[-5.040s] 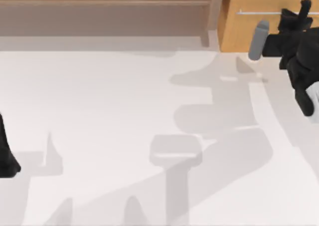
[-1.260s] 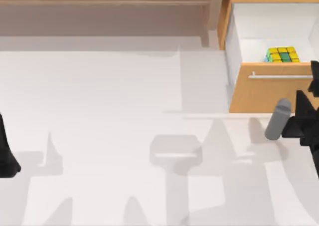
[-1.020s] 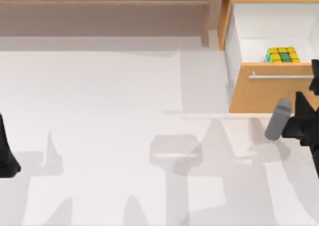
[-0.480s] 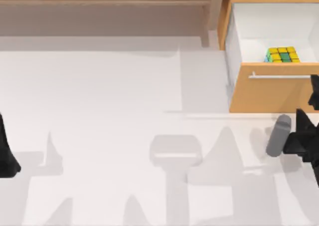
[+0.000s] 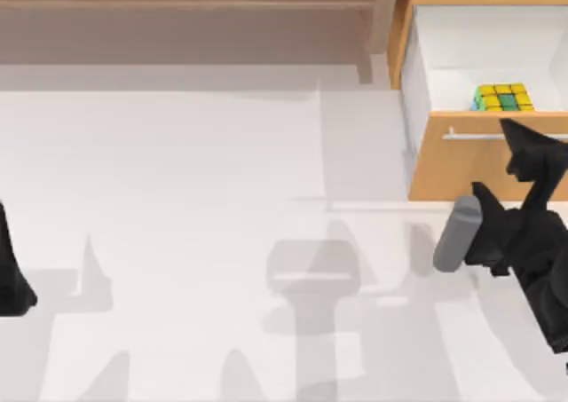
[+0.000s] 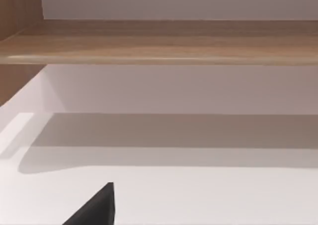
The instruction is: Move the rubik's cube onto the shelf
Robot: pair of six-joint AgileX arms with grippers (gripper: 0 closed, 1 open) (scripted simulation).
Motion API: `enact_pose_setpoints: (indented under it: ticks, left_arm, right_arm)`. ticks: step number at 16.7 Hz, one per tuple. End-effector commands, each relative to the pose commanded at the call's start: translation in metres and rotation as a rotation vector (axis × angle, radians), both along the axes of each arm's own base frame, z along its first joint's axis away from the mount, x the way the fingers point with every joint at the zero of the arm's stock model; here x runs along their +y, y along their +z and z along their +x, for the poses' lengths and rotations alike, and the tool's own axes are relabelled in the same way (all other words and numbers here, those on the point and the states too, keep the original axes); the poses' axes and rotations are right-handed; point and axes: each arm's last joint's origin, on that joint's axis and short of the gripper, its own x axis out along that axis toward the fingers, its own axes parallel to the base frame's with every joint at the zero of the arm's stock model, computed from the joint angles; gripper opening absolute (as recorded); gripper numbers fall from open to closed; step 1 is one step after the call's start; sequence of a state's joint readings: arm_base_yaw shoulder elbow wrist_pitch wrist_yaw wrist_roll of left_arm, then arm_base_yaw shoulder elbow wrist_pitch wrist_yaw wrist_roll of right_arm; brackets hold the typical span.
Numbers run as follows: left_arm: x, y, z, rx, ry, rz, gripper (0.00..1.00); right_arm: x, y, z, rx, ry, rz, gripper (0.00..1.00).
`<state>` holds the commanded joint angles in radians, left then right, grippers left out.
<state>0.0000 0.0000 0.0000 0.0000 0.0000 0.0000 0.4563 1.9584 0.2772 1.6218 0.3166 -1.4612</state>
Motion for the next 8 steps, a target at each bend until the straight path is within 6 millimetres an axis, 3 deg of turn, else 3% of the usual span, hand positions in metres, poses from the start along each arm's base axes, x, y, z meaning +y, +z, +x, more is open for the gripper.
enact_pose_setpoints:
  ticks: [4,8]
  left_arm:
    - [0.000,0.000,0.000,0.000,0.000,0.000,1.00]
    - [0.000,0.000,0.000,0.000,0.000,0.000,1.00]
  right_arm:
    - [0.044,0.018,0.022,0.085,0.164,0.147,1.00]
    - [0.076,0.043,0.064,0.274,0.188,0.309,1.00]
